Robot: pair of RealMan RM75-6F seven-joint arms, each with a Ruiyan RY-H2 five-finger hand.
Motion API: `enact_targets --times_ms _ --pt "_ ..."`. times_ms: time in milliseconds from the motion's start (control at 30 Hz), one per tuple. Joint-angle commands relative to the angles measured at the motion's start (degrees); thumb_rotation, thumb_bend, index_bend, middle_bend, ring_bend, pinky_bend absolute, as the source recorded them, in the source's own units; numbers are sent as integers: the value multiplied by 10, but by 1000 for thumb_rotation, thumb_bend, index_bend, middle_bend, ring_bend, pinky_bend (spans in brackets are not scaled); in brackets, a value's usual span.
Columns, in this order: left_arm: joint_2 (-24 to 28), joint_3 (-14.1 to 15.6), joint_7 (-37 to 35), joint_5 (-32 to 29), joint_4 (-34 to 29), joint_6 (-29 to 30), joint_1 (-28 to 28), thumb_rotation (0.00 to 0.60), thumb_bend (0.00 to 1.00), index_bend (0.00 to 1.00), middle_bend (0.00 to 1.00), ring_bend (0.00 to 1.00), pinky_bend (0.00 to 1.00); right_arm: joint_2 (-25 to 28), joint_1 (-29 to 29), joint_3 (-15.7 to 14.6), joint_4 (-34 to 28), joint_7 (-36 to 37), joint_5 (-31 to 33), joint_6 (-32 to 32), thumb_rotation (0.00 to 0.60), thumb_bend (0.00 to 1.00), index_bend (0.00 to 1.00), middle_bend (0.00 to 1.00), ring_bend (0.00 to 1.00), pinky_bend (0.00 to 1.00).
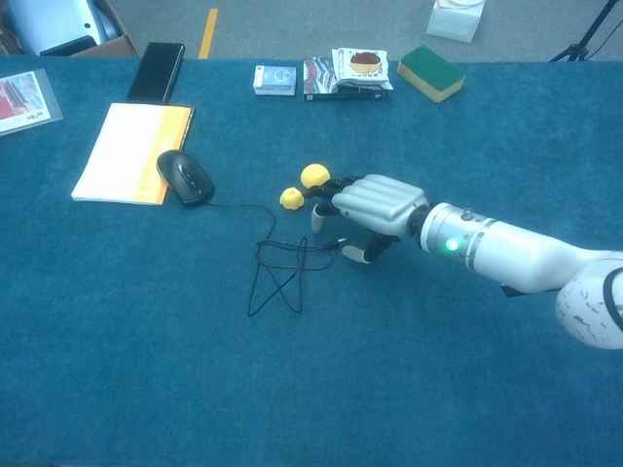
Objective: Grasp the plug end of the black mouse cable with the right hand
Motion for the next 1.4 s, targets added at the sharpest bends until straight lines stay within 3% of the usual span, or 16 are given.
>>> enact_targets --times_ms 33,400,1400 --pt "0 0 -1 1 1 0 1 600 191 379 309 183 306 -4 1 -2 5 3 -5 4 600 355 305 62 0 109" --pt "-1 -1 -6 3 3 1 3 600 191 379 309 183 306 -12 1 -11 16 -6 -13 15 600 352 308 61 0 109" --pt "-1 -3 -16 7 8 7 9 600 191 379 309 182 306 -29 -5 -20 33 -28 -28 42 600 346 454 60 0 109"
